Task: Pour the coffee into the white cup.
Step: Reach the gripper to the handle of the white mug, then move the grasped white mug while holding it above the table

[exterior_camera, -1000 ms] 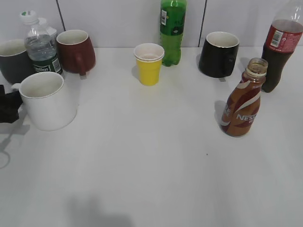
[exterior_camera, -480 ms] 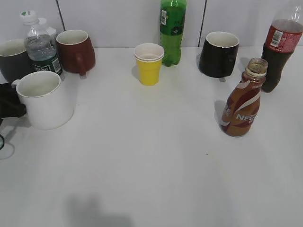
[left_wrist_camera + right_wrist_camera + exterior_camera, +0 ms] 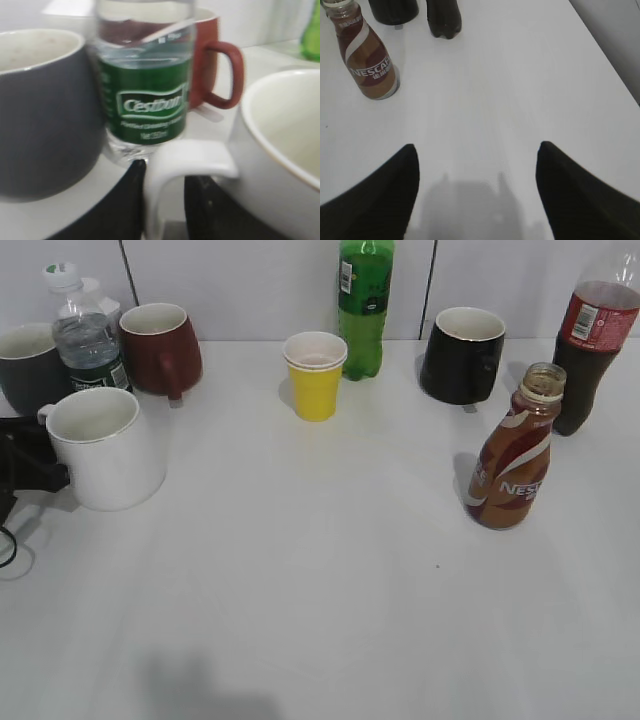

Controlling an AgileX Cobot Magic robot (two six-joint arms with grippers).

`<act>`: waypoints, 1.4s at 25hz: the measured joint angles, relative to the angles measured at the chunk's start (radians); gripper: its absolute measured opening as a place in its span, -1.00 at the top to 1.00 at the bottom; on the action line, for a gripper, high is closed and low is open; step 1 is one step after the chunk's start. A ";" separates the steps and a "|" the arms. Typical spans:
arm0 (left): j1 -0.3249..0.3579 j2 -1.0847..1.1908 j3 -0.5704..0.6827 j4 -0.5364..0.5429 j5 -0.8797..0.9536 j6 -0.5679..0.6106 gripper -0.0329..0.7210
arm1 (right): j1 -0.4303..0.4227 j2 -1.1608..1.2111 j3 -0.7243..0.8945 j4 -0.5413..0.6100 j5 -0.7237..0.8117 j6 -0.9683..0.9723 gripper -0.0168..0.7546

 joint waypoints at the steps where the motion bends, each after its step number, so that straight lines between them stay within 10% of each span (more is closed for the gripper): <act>1: 0.000 0.000 0.000 0.007 0.000 -0.008 0.58 | 0.000 0.000 0.000 0.000 0.000 0.000 -0.52; 24: -0.004 -0.150 0.000 0.160 0.035 -0.169 0.80 | 0.000 0.000 0.000 0.000 0.000 0.000 -0.52; 35: -0.144 -0.158 -0.132 0.339 0.036 -0.326 0.80 | 0.000 0.000 0.000 0.000 0.000 0.000 -0.52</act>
